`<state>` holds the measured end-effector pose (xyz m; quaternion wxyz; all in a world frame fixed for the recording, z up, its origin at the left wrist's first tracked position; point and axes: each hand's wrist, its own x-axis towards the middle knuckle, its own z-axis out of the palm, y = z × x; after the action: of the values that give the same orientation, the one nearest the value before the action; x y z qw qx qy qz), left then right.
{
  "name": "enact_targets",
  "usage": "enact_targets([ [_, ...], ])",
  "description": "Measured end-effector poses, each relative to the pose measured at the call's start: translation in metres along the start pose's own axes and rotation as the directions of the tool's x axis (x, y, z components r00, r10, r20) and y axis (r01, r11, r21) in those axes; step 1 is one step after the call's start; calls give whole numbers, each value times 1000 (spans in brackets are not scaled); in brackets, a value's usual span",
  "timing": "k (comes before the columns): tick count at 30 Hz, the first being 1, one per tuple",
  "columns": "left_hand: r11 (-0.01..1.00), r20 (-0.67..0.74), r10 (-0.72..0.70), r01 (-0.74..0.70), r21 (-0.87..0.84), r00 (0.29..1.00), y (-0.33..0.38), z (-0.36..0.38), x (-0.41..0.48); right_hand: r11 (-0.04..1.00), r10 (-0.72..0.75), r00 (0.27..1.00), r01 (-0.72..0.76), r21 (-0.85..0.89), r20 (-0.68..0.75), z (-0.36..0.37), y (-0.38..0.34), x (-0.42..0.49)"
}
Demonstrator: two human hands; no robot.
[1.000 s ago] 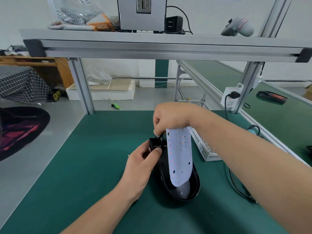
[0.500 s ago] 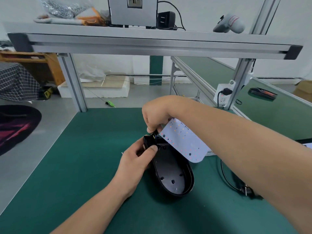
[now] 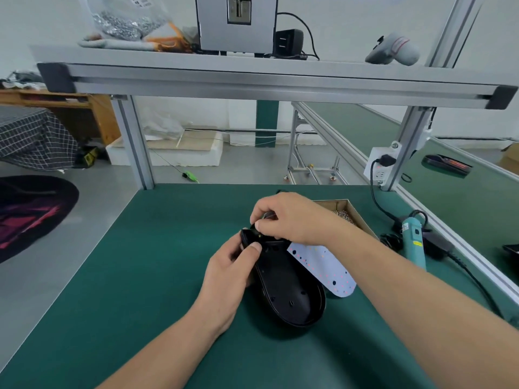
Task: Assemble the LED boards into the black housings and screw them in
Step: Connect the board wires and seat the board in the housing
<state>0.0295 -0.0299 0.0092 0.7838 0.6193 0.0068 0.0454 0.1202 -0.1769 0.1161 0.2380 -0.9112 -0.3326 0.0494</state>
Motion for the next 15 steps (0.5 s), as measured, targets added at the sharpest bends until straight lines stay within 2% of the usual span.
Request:
enact_targets([
  [3, 1000, -30, 16, -16, -2, 999, 1, -2, 1, 999, -40, 999, 41, 29, -26, 10, -5, -3],
  [6, 999, -68, 53, -54, -8, 996, 2, -5, 1, 986, -9, 999, 17, 168, -48, 18, -1, -6],
  [9, 996, -118, 80, -83, -15, 990, 4, -7, 0, 981, 22, 994, 0, 196, -110, 25, 3, -8],
  [11, 996, -148, 95, -94, 12, 985, 4, -7, 1, 987, 34, 986, -8, 159, -166, 32, 4, -8],
  [15, 995, -190, 103, -98, 36, 976, 3, -8, 1, 996, -24, 979, 6, -88, -201, 49, 1, -7],
])
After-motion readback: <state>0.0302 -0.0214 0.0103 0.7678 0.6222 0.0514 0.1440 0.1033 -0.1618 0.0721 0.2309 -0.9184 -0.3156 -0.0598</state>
